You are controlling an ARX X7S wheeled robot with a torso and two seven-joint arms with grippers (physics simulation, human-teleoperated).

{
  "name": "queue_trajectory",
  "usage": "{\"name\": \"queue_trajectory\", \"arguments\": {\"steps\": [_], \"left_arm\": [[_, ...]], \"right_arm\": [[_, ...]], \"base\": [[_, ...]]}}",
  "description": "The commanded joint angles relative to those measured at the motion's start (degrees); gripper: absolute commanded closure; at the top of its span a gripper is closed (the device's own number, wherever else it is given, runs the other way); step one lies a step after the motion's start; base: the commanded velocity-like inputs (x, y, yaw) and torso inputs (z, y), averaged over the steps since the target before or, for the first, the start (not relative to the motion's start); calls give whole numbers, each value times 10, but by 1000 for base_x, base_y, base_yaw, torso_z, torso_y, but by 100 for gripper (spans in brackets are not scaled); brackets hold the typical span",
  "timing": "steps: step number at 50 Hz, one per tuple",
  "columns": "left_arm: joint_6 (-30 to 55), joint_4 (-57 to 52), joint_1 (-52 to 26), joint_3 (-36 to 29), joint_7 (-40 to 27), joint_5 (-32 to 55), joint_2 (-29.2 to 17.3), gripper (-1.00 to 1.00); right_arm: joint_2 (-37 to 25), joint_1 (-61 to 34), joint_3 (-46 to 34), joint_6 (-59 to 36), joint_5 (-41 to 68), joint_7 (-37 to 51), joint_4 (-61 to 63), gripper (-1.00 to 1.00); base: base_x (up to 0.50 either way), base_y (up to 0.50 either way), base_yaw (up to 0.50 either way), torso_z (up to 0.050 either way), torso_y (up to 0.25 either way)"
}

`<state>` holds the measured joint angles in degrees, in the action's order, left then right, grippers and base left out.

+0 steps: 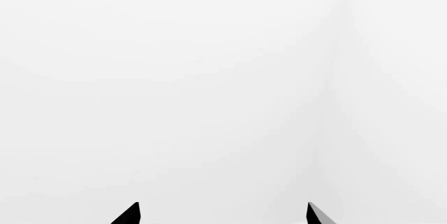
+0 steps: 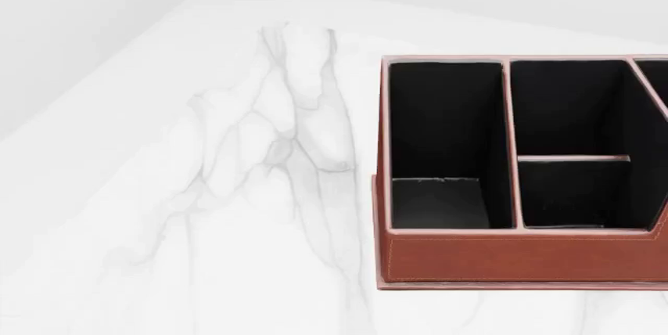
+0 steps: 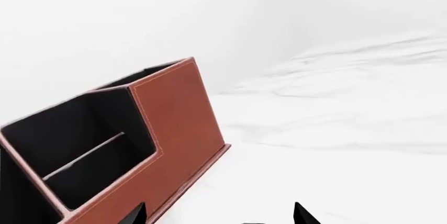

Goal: Pick up the book and place it in the left compartment of the caddy.

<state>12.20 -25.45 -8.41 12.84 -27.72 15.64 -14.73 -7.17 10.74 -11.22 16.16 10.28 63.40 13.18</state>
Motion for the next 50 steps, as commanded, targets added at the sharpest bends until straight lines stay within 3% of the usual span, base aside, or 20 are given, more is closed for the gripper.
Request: {"name": "queue_trajectory", "arguments": {"steps": [1, 50], "left_arm": [[4, -15, 10, 6, 31, 20, 9, -100], [5, -21, 14, 11, 19, 39, -2, -100]], "right_arm": [[8, -21, 18, -29, 5, 2, -41, -100], [8, -76, 0, -81, 65, 10, -132, -100]], "base": [[0, 0, 0, 0, 0], [0, 0, 0, 0, 0]]}}
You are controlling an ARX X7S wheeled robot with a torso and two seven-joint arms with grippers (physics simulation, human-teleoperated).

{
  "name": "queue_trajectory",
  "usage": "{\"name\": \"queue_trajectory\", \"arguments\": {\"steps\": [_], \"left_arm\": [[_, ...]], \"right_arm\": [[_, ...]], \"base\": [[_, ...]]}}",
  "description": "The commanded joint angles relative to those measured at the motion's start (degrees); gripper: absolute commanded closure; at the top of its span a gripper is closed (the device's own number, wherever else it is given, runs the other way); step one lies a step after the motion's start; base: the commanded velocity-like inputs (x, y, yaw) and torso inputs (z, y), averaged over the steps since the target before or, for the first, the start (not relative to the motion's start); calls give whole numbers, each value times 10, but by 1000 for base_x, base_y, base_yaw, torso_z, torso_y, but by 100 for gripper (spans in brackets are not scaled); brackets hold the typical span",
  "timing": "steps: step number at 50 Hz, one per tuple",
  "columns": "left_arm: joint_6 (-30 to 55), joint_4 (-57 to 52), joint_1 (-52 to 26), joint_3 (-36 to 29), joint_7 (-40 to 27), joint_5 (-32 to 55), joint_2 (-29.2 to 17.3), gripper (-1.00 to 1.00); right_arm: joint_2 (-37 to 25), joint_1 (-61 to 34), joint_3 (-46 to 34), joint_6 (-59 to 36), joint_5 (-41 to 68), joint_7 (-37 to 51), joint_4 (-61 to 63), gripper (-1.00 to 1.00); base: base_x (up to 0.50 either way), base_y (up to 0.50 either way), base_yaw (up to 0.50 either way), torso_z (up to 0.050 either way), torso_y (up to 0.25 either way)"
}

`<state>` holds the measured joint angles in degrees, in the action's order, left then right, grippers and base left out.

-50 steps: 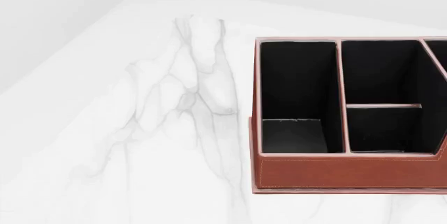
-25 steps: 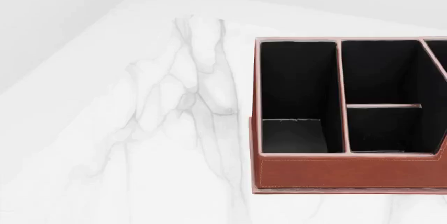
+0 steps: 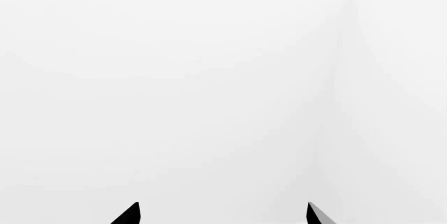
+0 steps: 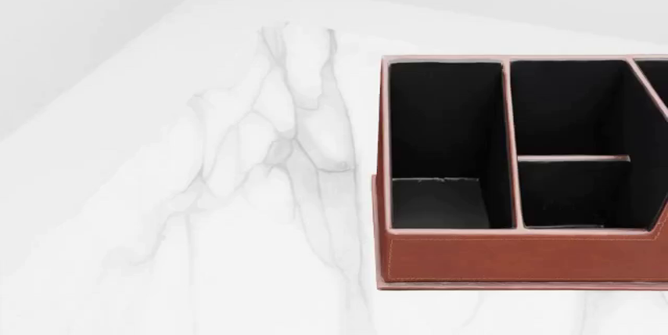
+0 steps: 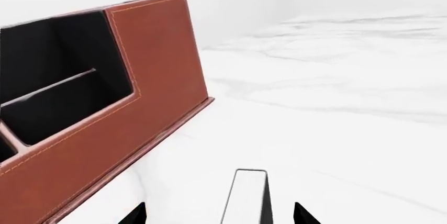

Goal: Pick up the book and place it in the left compartment of the caddy.

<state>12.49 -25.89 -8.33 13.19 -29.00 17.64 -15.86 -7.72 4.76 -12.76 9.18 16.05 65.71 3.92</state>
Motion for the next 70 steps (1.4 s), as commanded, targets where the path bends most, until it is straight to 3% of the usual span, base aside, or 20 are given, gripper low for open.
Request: {"name": "queue_trajectory", "arguments": {"steps": [1, 53, 54, 62, 70], "left_arm": [[2, -16, 13, 9, 31, 20, 9, -100], [-5, -14, 17, 7, 22, 30, 1, -100], [-5, -14, 17, 7, 21, 31, 1, -100], [-5, -12, 15, 5, 19, 31, -1, -100], [-6, -12, 16, 3, 18, 31, -2, -100]], "right_arm": [[14, -18, 16, -11, 11, -14, -45, -100], [26, -44, -8, 33, 56, -20, -158, -100], [26, -43, -9, 33, 55, -17, -156, 100], [21, -35, -13, 37, 31, 12, -135, 100], [11, 4, -16, 42, -61, 92, -54, 100]], "base": [[0, 0, 0, 0, 0], [0, 0, 0, 0, 0], [0, 0, 0, 0, 0], [0, 0, 0, 0, 0], [0, 0, 0, 0, 1]]}}
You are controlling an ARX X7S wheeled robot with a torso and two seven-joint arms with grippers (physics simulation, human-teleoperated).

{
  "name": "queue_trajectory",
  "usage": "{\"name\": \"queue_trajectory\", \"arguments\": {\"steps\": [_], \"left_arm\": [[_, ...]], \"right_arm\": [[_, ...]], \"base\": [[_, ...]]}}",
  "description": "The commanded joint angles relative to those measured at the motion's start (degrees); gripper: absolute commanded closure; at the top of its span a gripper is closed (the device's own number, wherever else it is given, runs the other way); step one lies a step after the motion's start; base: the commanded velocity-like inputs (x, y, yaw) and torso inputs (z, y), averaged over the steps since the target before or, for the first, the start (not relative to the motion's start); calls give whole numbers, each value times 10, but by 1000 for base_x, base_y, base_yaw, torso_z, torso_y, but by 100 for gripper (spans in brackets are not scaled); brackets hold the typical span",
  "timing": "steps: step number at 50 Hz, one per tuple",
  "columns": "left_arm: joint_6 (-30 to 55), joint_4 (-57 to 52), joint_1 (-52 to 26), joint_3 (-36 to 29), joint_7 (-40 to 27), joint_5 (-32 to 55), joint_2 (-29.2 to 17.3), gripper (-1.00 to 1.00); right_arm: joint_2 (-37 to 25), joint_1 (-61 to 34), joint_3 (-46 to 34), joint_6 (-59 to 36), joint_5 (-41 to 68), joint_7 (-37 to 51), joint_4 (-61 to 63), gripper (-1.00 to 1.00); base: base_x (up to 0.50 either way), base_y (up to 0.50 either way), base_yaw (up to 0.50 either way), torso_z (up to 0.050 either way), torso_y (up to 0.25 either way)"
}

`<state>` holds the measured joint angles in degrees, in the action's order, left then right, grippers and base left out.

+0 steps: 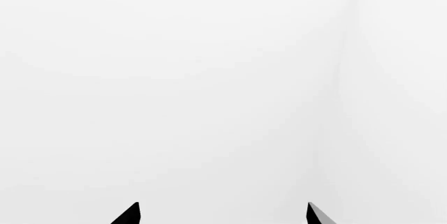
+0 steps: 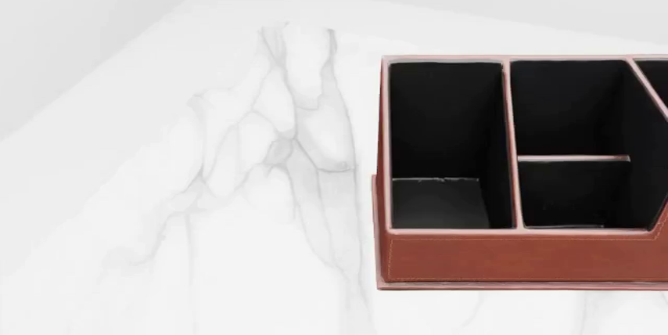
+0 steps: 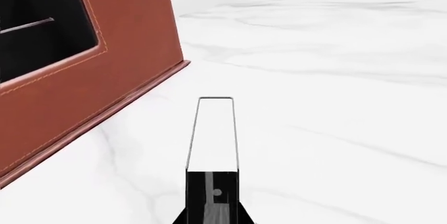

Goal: Pick up the book and place it in the left compartment of the caddy.

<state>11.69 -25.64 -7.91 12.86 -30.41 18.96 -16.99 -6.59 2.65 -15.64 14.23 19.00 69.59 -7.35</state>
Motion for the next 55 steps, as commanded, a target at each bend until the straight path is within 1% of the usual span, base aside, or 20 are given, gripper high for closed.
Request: {"name": "queue_trajectory", "arguments": {"steps": [1, 7, 11, 17, 18, 26, 29, 31, 33, 37, 41, 43, 46, 47, 51, 55], "left_arm": [[2, -14, 12, 6, 32, 18, 9, -100], [2, -10, 10, 5, 31, 18, 8, -100], [1, -8, 9, -1, 31, 14, 8, -100], [1, -7, 9, -5, 30, 11, 7, -100], [1, -6, 9, -6, 29, 10, 7, -100], [-1, -4, 9, -8, 28, 9, 5, -100], [-1, -3, 9, -7, 28, 10, 4, -100], [-1, -4, 9, -7, 28, 11, 4, -100], [-2, -3, 9, -6, 28, 12, 3, -100], [-2, -2, 9, -7, 27, 12, 3, -100], [-2, -4, 10, -8, 26, 12, 2, -100], [-1, -5, 10, -7, 26, 13, 1, -100], [-1, -6, 11, -8, 25, 13, 1, -100], [0, -5, 9, -8, 24, 14, 1, -100], [1, -5, 8, -9, 24, 14, 0, -100], [2, -6, 8, -9, 23, 15, -1, -100]], "right_arm": [[-2, 29, 12, -5, -99, 59, 66, 100], [-18, 54, 5, -22, -159, 87, 134, 100], [-41, 67, -5, -43, -182, 75, 189, 100], [-73, 70, -20, -60, -196, 43, 229, 100], [-81, 68, -26, -55, -193, 30, 230, 100], [-128, 50, -56, -102, -187, -42, 287, 100], [-152, 34, -72, -123, -179, -84, 316, 100], [-168, 26, -81, -106, -165, -114, 321, 100], [-191, 6, -102, -102, -148, -167, 329, 100], [-208, -15, -119, -102, -132, -210, 340, 100], [-219, -43, -131, -137, -107, -247, 351, 100], [-225, -64, -138, -149, -75, -280, 348, 100], [-229, -82, -143, -172, -57, -299, 350, 100], [-229, -84, -139, -161, -42, -308, 349, 100], [-233, -104, -147, -194, -32, -322, 354, 100], [-234, -128, -149, -203, 14, -362, 339, 100]], "base": [[0, 0, 0, 0, 0], [0, 0, 0, 0, 2], [0, 0, 0, 0, 0], [0, 0, 0, 0, 2], [0, 0, 0, 0, 0], [0, 0, 0, 0, 0], [0, 0, 0, 0, 3], [0, 0, 0, 0, 0], [0, 0, 0, 0, 0], [0, 0, 0, 0, 0], [0, 0, 0, 0, 2], [0, 0, 0, 0, 0], [0, 0, 0, 0, 0], [0, 0, 0, 0, 0], [0, 0, 0, 0, 3], [0, 0, 0, 0, 0]]}}
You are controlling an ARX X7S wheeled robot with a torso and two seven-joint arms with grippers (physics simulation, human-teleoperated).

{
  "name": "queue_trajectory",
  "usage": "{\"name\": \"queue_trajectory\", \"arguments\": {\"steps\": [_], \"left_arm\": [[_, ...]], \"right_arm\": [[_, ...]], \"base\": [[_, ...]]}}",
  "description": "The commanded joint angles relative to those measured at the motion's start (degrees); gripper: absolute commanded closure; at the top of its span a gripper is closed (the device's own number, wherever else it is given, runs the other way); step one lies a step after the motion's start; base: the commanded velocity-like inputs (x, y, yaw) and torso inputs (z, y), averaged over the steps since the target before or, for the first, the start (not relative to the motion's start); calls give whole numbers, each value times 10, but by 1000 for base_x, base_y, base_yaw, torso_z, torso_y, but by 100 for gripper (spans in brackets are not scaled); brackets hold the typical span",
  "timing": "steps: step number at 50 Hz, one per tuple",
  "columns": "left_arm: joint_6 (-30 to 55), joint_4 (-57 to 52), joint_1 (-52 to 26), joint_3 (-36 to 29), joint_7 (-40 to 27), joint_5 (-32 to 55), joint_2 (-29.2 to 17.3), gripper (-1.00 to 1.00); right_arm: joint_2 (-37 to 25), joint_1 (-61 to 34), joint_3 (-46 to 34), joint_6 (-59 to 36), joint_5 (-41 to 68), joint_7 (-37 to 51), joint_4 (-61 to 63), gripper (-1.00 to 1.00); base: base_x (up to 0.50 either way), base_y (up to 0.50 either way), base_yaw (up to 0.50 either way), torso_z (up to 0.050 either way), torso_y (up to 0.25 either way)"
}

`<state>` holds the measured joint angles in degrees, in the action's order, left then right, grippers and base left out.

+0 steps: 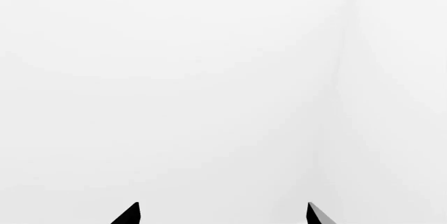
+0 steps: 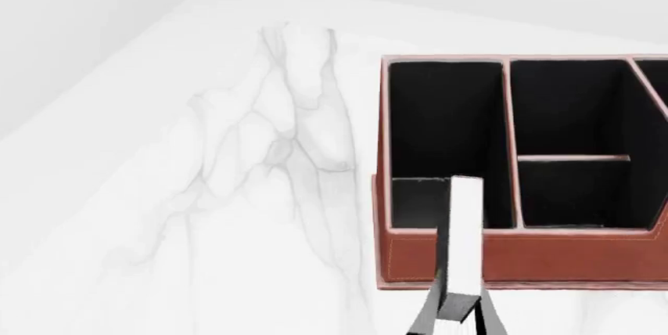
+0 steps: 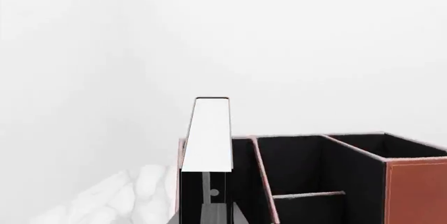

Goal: Pick up the book and place it in the left compartment of the caddy.

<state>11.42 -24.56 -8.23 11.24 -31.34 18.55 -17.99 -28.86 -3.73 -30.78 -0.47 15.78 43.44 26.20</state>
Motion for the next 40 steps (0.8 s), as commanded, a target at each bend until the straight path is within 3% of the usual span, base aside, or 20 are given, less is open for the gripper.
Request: {"name": "queue_trajectory", "arguments": {"steps": [1, 24, 40], "left_arm": [[5, -17, 12, 7, 31, 19, 9, -100], [6, -17, 11, 4, 28, 22, 5, -100], [3, -15, 14, 2, 26, 23, 4, -100]], "right_arm": [[-12, -69, 3, -57, 51, -106, 1, 100], [1, -225, 28, -192, 117, -117, -37, 100], [-6, -266, 54, -230, 143, -104, -23, 100]], "base": [[0, 0, 0, 0, 0], [0, 0, 0, 0, 1], [0, 0, 0, 0, 2]]}}
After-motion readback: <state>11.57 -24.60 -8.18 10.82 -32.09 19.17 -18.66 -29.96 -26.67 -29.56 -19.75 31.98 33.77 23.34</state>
